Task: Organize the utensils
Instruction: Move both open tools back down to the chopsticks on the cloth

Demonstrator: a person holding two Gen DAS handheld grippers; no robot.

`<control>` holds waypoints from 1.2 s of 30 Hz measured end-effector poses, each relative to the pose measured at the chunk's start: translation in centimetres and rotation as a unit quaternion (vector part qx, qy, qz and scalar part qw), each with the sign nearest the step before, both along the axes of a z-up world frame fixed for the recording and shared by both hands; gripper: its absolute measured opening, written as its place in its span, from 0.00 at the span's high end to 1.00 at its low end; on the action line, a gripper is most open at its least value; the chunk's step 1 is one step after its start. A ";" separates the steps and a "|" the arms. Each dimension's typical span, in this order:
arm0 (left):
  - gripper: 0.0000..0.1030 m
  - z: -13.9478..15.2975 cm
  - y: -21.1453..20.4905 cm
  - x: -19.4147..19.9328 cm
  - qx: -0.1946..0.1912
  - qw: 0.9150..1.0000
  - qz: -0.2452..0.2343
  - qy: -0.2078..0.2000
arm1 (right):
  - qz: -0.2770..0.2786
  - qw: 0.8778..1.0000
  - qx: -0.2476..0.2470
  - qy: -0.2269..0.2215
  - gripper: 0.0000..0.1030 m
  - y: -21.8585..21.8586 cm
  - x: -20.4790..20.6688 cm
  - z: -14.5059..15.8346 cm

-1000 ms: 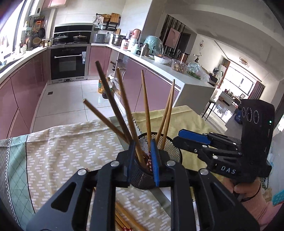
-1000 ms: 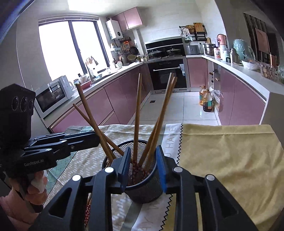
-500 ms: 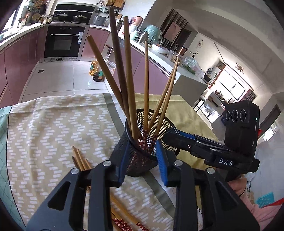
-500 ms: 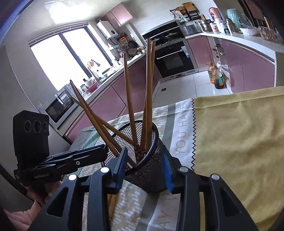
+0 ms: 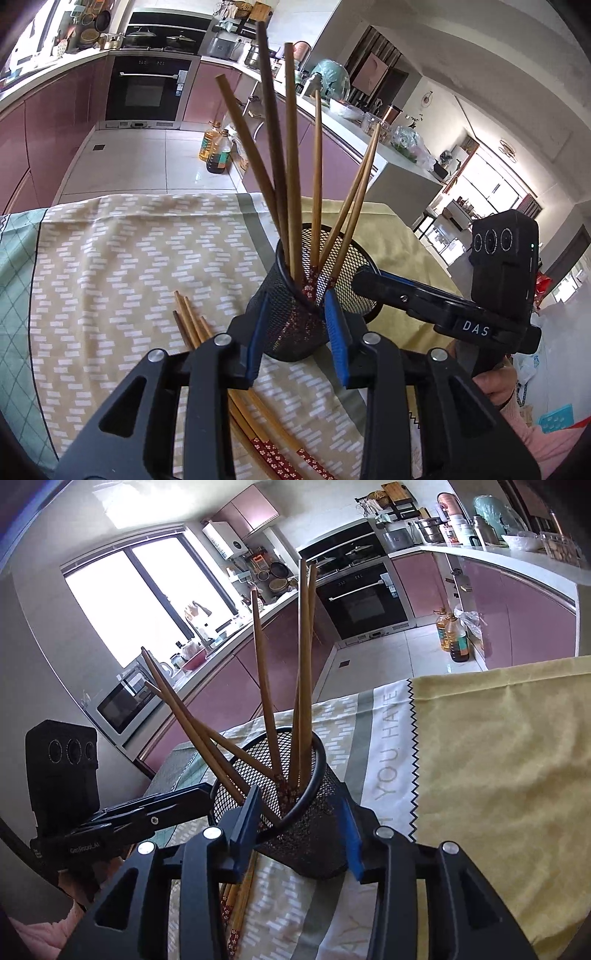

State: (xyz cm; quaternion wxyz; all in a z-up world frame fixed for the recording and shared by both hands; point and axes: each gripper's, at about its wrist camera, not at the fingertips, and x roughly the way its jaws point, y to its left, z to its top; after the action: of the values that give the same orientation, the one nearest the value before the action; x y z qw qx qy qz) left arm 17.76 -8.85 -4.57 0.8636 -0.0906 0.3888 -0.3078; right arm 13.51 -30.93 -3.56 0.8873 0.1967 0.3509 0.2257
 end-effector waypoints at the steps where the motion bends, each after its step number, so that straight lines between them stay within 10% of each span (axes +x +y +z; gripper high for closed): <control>1: 0.71 0.1 0.3 -0.2 0.004 1.000 0.005 -0.004 | -0.004 1.000 -0.003 -0.005 0.59 -0.2 -0.4 0.1; 17: 0.69 -5.8 2.2 -4.6 0.125 0.991 0.033 0.032 | 0.117 0.984 -0.135 0.022 0.65 9.1 -5.3 -3.7; 36: 0.72 -6.6 3.0 -5.8 0.143 0.988 0.035 0.041 | 0.114 0.970 -0.212 0.022 0.77 12.6 -5.6 -5.3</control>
State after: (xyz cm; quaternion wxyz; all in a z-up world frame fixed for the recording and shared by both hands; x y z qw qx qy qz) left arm 11.98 -5.89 -11.18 0.8613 0.0074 0.4605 -0.2145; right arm 7.94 -18.36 -8.86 0.8691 -0.0323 0.4305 0.2415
